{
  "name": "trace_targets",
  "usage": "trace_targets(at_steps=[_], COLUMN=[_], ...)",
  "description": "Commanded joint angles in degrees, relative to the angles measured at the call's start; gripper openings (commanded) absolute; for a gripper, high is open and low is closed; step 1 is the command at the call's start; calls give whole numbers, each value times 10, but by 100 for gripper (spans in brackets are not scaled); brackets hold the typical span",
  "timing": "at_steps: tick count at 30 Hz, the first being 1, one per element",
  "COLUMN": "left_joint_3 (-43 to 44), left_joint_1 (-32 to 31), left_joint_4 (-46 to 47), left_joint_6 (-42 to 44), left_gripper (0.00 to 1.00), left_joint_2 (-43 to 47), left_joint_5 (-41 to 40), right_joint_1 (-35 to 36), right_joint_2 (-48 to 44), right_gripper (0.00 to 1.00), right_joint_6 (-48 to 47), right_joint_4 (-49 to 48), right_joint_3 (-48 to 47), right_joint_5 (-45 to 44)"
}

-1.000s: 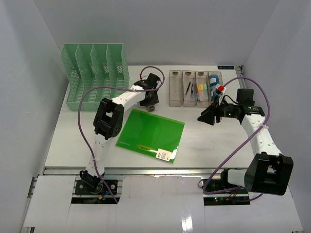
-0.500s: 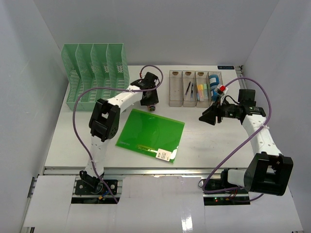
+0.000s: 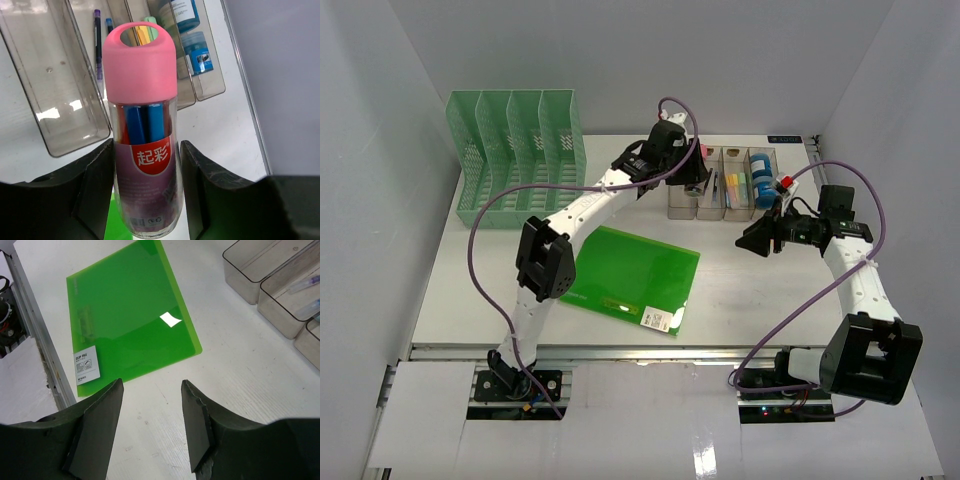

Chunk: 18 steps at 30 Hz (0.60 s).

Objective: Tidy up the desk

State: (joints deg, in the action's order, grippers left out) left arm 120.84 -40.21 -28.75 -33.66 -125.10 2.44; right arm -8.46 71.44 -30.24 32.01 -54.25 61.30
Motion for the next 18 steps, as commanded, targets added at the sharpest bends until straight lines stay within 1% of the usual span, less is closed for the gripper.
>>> trace_targets(at_steps=[1,5,10,13,15,18], left_joint_3=[76,116,120,121,122,125], left_joint_1=[9,13,20,25,26,27], left_joint_4=[0,1,6,6,6,6], left_joint_6=[2,12,23,30,30,31], left_gripper=[6,8,9,11,16,33], left_joint_2=[-50,-89,-116,-132,-140,-149], left_joint_5=[5,-8,-42,-47,-46,-43], right_joint_1=[-9,-9,-10,-11,-10,-11], right_joint_2=[-10,-10,-9,-8,-7,-4], right_gripper=[56,57,57,57,57,57], right_joint_6=[-5,-5,-6,-6,-6,-7], right_joint_4=[-3,-2,-1,-2,-1,-1], right_joint_3=[6,6,6,6,7,8], right_joint_5=[24,27,30,31,32,32])
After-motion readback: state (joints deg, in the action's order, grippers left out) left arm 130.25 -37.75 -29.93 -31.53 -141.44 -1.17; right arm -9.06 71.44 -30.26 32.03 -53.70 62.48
